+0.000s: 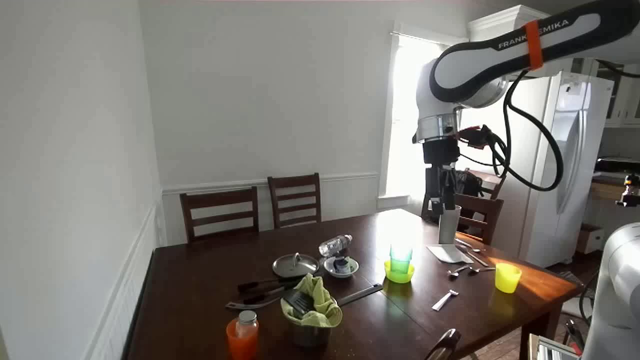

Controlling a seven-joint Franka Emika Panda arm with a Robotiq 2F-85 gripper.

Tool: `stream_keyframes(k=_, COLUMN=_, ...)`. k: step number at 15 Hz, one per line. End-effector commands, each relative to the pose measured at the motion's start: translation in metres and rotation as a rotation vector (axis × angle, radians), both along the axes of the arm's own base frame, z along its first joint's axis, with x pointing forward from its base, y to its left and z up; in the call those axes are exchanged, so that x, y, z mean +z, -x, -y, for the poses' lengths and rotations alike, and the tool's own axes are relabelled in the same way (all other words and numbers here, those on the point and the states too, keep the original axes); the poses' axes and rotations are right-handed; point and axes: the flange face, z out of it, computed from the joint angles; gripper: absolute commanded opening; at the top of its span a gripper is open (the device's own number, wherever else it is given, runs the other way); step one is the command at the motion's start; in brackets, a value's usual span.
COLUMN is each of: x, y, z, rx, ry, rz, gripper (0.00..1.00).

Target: Pick up a fork and a spoon and place them on top of the green cup starting with the fork and then the spoon last

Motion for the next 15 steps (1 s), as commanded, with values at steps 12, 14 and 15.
stream_keyframes(k=12, x=-0.113, y=-0.006, z=0.131, rx=-0.548, ry=-0.020, rz=-0.002, gripper=1.00)
stream_keyframes(k=14, x=-0.144, y=-0.002, z=0.150, rx=-0.651, ry=-0.020, rz=-0.016, gripper=1.00)
stream_keyframes(k=15, x=-0.156, y=0.000, z=0.155, rx=-0.703, ry=-0.016, rz=-0.015, gripper=1.00)
